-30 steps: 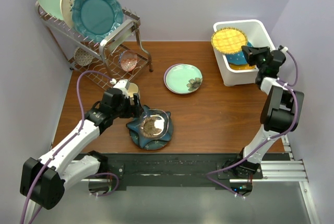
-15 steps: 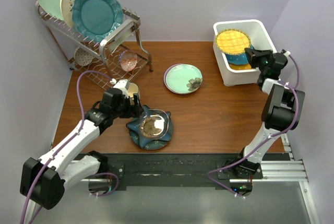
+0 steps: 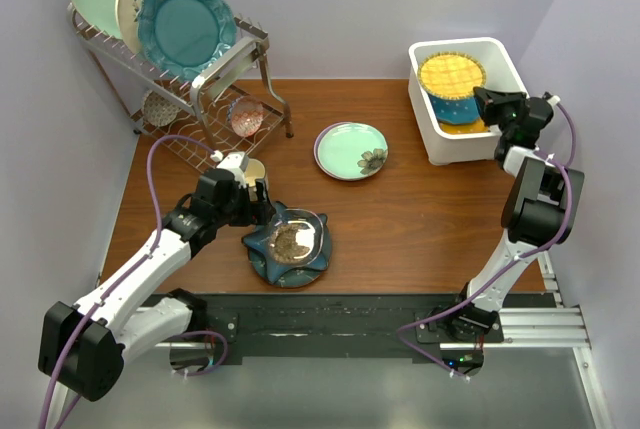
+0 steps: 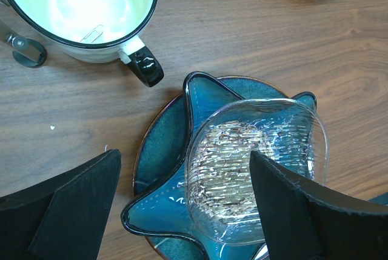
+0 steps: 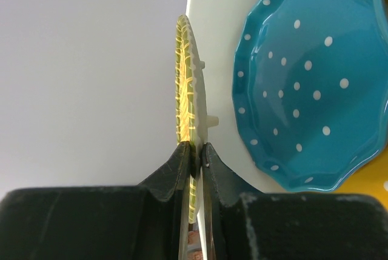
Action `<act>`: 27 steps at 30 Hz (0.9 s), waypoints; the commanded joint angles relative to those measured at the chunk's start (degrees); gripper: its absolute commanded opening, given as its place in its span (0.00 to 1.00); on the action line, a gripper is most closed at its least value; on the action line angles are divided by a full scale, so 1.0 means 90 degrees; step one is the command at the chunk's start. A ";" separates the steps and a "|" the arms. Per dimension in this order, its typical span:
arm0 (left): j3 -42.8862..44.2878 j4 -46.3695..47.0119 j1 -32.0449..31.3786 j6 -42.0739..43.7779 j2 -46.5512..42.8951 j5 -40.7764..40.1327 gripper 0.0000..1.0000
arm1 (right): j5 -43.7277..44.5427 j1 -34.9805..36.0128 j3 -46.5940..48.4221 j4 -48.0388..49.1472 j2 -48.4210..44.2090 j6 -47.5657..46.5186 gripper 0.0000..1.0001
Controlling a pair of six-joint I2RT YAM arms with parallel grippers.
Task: Place the plates into the plastic bin on the countertop
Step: Place the plate in the plastic bin.
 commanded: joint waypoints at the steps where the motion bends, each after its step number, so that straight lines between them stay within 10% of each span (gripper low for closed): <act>1: -0.0048 0.0262 0.0036 -0.0064 -0.0017 -0.0005 0.92 | 0.0204 -0.0011 0.0298 0.0262 -0.0034 0.0101 0.00; 27: -0.0058 0.0282 0.0036 -0.0074 0.0071 -0.0025 0.92 | 0.0664 -0.0118 0.0405 -0.0167 0.0181 -0.0143 0.02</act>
